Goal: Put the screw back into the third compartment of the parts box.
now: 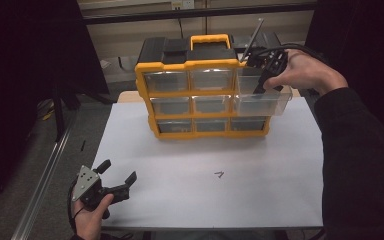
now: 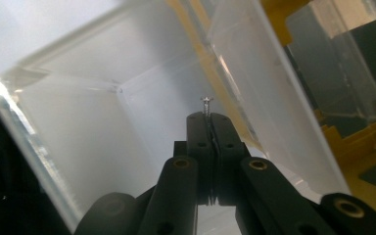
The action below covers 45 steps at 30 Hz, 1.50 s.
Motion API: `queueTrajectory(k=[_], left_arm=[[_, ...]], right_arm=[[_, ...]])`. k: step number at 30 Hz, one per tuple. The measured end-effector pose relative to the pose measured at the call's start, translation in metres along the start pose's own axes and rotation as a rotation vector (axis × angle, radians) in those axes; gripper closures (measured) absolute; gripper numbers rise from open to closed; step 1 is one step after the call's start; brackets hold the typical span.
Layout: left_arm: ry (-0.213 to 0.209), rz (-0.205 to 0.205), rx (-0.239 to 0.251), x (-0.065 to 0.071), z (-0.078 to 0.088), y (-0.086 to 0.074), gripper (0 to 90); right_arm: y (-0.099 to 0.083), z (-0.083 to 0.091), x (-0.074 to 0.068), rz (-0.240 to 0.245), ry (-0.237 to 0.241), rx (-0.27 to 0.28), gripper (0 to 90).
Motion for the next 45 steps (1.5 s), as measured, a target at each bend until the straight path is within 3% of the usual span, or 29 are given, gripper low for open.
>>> queueTrajectory(k=[15, 22, 35, 45], left_arm=[[0.002, 0.007, 0.006, 0.0, 0.0, 0.0, 2.2], [0.002, 0.007, 0.006, 0.0, 0.0, 0.0, 2.2], [0.0, -0.002, 0.001, -0.001, 0.0, 0.0, 2.2], [-0.007, 0.018, 0.006, 0.001, -0.001, 0.0, 2.2]], right_arm=[[-0.001, -0.009, 0.002, -0.012, 0.006, -0.02, 87.5], [-0.002, -0.007, 0.001, -0.015, -0.001, -0.019, 82.4], [-0.001, 0.007, 0.0, -0.007, -0.03, 0.018, 75.3], [0.0, 0.027, -0.007, 0.004, -0.058, 0.06, 69.7]])
Point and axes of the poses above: each handheld gripper's, and its own axes: z roughly backward along the jaws, y roughly out of its top, x roughly to its right, the point moved 2 cm from there along -z, roughly forward along the jaws, and after that the axes turned 15 degrees about z, right-handed, at the moved point
